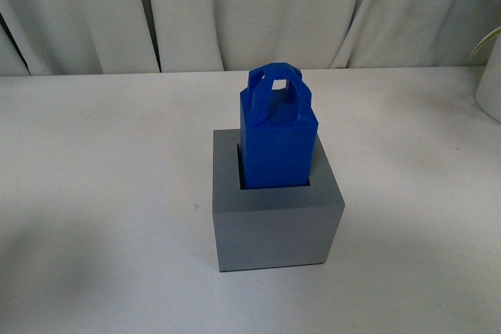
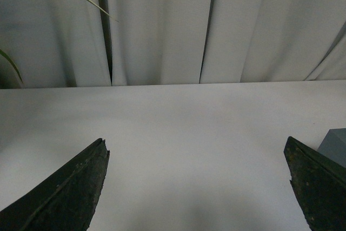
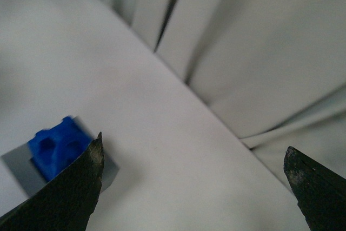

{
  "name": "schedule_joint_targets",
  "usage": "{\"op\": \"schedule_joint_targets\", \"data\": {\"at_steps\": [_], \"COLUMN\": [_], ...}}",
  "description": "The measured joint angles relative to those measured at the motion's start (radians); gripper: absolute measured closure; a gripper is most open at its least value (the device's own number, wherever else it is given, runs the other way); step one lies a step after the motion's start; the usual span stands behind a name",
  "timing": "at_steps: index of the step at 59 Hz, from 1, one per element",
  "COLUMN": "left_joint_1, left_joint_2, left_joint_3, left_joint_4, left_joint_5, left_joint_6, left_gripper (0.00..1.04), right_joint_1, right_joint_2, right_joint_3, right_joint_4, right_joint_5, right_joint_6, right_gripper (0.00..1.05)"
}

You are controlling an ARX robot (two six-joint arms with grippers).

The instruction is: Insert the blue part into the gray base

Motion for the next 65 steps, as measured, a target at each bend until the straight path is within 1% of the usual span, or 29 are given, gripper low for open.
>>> {"op": "schedule_joint_targets", "data": {"at_steps": [4,9,15,24,25,28,29,30,32,34,35,39,42,43,46,47,48,51,53,54,63,65], "left_joint_1": [0.000,0.000,0.000,0.000,0.000,0.000,0.000,0.000,0.000,0.000,0.000,0.000,0.000,0.000,0.000,0.000,0.000,0.000,0.000,0.000,0.000,0.000], "left_joint_2": [0.000,0.000,0.000,0.000,0.000,0.000,0.000,0.000,0.000,0.000,0.000,0.000,0.000,0.000,0.000,0.000,0.000,0.000,0.000,0.000,0.000,0.000], "left_joint_3": [0.000,0.000,0.000,0.000,0.000,0.000,0.000,0.000,0.000,0.000,0.000,0.000,0.000,0.000,0.000,0.000,0.000,0.000,0.000,0.000,0.000,0.000], "left_joint_4": [0.000,0.000,0.000,0.000,0.000,0.000,0.000,0.000,0.000,0.000,0.000,0.000,0.000,0.000,0.000,0.000,0.000,0.000,0.000,0.000,0.000,0.000], "left_joint_5": [0.000,0.000,0.000,0.000,0.000,0.000,0.000,0.000,0.000,-0.002,-0.002,-0.002,0.001,0.000,0.000,0.000,0.000,0.000,0.000,0.000,0.000,0.000], "left_joint_6": [0.000,0.000,0.000,0.000,0.000,0.000,0.000,0.000,0.000,0.000,0.000,0.000,0.000,0.000,0.000,0.000,0.000,0.000,0.000,0.000,0.000,0.000], "left_gripper": [0.06,0.06,0.06,0.06,0.06,0.06,0.06,0.06,0.06,0.06,0.06,0.06,0.06,0.06,0.06,0.06,0.06,0.06,0.06,0.06,0.06,0.06], "right_joint_1": [0.000,0.002,0.002,0.002,0.012,0.039,0.039,0.039,0.026,0.014,0.008,-0.019,-0.043,-0.046,-0.063,-0.066,-0.074,-0.083,-0.092,-0.094,-0.129,-0.150], "right_joint_2": [-0.078,-0.135,-0.140,-0.140,-0.140,-0.155,-0.167,-0.173,-0.198,-0.219,-0.225,-0.274,-0.314,-0.320,-0.350,-0.356,-0.372,-0.392,-0.412,-0.416,-0.495,-0.516], "right_joint_3": [-0.120,-0.232,-0.259,-0.262,-0.268,-0.329,-0.366,-0.378,-0.424,-0.455,-0.465,-0.534,-0.590,-0.596,-0.631,-0.637,-0.652,-0.671,-0.690,-0.694,-0.755,-0.767], "right_joint_4": [0.168,0.291,0.304,0.307,0.327,0.470,0.525,0.539,0.577,0.591,0.594,0.612,0.620,0.621,0.624,0.624,0.624,0.624,0.624,0.624,0.607,0.597], "right_joint_5": [0.080,0.154,0.165,0.164,0.203,0.434,0.527,0.554,0.633,0.653,0.655,0.638,0.610,0.608,0.591,0.588,0.580,0.568,0.558,0.557,0.530,0.495], "right_joint_6": [0.106,0.229,0.302,0.335,0.354,0.432,0.462,0.473,0.510,0.528,0.530,0.556,0.567,0.567,0.570,0.570,0.570,0.571,0.571,0.570,0.575,0.575], "right_gripper": [0.07,0.07,0.07,0.07,0.09,0.19,0.24,0.26,0.33,0.38,0.40,0.54,0.69,0.70,0.81,0.83,0.88,0.95,1.02,1.04,1.03,1.03]}}
